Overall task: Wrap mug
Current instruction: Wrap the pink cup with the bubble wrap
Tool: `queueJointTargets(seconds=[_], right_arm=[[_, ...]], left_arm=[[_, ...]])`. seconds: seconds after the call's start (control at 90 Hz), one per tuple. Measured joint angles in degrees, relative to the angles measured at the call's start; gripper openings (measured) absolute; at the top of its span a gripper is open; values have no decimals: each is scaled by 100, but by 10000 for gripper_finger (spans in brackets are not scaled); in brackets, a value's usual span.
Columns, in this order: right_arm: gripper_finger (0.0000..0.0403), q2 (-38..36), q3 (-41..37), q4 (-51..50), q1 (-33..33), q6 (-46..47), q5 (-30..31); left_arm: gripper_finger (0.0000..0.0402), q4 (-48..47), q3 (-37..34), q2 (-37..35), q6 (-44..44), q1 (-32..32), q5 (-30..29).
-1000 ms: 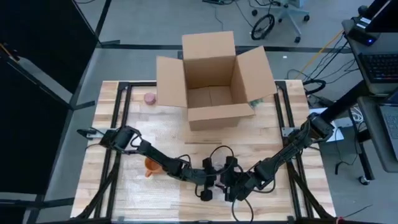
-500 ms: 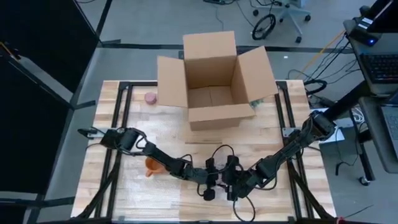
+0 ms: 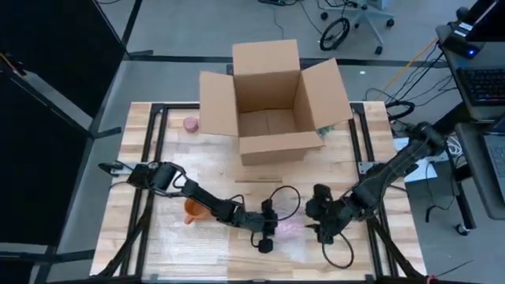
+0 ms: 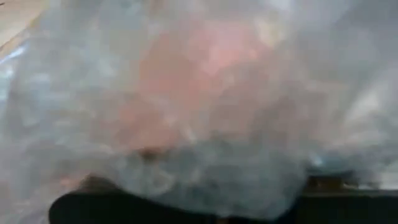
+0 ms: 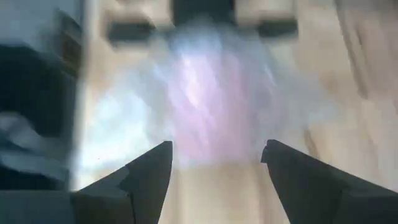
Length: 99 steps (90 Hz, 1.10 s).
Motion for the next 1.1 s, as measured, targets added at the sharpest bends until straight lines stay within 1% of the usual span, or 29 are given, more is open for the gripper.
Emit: queueJointTargets(seconds=[0.067,0.167,0.211,0.289,0.389,0.478,0.611,0.7,0.767,0.833,0.933,1.1], right_arm=[[242,167,-362,272,87,51,-45],[242,592,-993,1264,130,362,-291],[241,833,-1195,1622,133,530,-288],[238,1208,-1295,2219,87,580,-259],[230,1625,-1230,2750,-64,206,-249],[222,1858,-1084,2772,-213,-172,-280],[216,2085,-1018,2932,-349,-425,-319],[215,2188,-1029,3147,-379,-676,-240],[215,2227,-1029,3221,-422,-822,-219],[215,2227,-1031,3211,-448,-892,-207],[215,2220,-963,3070,-497,-1046,-292],[215,2218,-887,2828,-507,-1154,-384]], left_arm=[[0,0,-1,0,8,-5,5],[0,-2,-4,0,-8,-5,55],[0,12,-8,0,-9,-7,57],[0,50,-11,0,-10,-9,59],[0,36,46,6,-1,-2,78],[0,27,67,9,-1,29,143],[0,23,130,11,-36,68,264],[0,-8,310,108,-1,73,348],[0,-151,555,209,25,77,438],[1,-384,758,329,80,62,387],[1,-1049,1084,397,98,59,389],[1,-1312,1356,498,84,111,460]])
